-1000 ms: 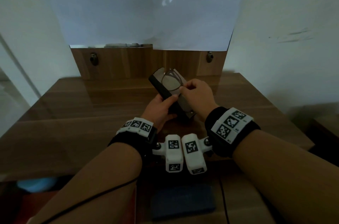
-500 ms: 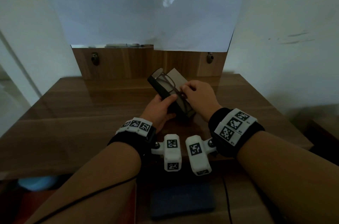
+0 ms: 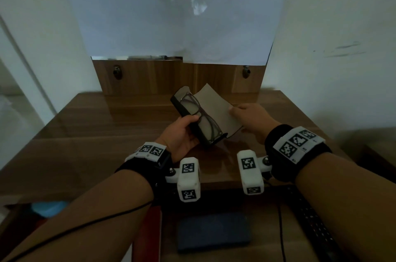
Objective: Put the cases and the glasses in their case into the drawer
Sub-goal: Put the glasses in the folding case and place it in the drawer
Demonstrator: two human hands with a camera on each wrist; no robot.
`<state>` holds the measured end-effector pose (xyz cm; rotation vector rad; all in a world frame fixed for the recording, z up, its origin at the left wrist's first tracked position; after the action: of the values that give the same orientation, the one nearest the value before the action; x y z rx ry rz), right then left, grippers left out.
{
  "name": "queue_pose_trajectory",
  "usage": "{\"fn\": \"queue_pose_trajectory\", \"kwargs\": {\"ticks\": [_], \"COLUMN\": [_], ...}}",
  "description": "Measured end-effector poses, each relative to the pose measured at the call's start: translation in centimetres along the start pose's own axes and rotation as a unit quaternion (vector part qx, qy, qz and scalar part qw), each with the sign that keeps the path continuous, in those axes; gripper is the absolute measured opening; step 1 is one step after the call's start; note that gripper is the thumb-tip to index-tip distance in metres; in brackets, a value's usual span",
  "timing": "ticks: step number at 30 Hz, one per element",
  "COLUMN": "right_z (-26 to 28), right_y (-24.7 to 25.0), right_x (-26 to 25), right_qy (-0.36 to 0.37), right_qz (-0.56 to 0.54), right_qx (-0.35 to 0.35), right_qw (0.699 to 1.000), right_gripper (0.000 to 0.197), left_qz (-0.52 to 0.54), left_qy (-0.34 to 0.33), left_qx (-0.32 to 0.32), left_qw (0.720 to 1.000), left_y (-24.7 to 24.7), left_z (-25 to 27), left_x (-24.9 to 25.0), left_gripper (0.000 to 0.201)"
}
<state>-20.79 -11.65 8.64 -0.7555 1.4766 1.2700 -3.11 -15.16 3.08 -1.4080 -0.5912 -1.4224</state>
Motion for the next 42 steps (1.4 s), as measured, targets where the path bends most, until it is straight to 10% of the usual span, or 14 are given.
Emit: {"fn": "queue_pose_trajectory", "kwargs": {"ticks": [21, 42], "right_z": [3.6, 6.4], "right_y": [-3.8, -4.0], "right_x": [-2.3, -1.6], "right_qy": [0.061, 0.115], "right_qz": [-0.04, 0.087], "right_qx": [-0.158, -0.171], "right_qw": [0.985, 0.975], "right_gripper": [0.047, 0.068], "left_qz": [-0.02, -0.043], "left_qy": [-0.009, 0.004], "left_qx": [0.019, 0.052], "left_qw": [1.0, 0.998], "left_y": [-0.1, -1.3], "left_z": [1.9, 4.5], "left_x": [0.5, 0.8], "left_gripper": [0.036, 0.032]}}
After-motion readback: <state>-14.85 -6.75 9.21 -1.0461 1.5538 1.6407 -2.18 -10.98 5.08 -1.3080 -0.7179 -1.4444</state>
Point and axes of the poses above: each hand's wrist, its own z-axis away from the middle knuckle, its own y-axis out of the back of the hand, x = y × z, the point moved 3 cm from there along -z, towards the middle knuckle, and after that the axes turned 15 degrees about -z, right-handed, at the moved point
